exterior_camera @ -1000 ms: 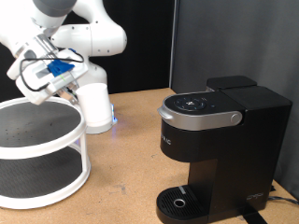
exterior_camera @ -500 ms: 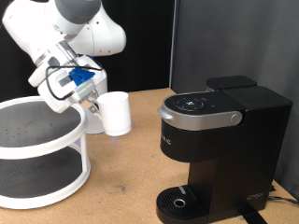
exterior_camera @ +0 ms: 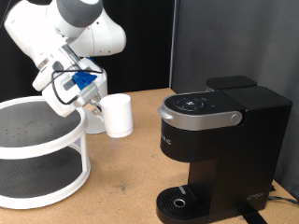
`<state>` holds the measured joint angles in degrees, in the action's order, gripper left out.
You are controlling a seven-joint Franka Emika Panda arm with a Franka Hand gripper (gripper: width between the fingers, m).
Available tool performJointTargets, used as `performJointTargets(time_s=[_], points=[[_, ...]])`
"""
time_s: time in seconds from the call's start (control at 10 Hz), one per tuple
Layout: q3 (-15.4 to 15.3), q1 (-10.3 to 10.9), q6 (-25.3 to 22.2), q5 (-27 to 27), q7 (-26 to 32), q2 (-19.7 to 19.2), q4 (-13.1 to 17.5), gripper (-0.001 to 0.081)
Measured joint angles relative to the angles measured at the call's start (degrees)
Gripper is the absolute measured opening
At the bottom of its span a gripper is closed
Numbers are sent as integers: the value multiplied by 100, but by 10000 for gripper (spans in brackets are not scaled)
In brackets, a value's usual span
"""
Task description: Make a cup of coffee with the keurig machine
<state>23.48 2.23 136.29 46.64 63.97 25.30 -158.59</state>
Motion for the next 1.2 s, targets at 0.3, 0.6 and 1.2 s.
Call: performJointTargets(time_s=[0.3,0.6,1.2], points=[[-41,107,524,152,143,-448,-74,70],[-37,348,843,742,703,-1109,2,70],[-202,611,1108,2099,1596,-2321,532,70]])
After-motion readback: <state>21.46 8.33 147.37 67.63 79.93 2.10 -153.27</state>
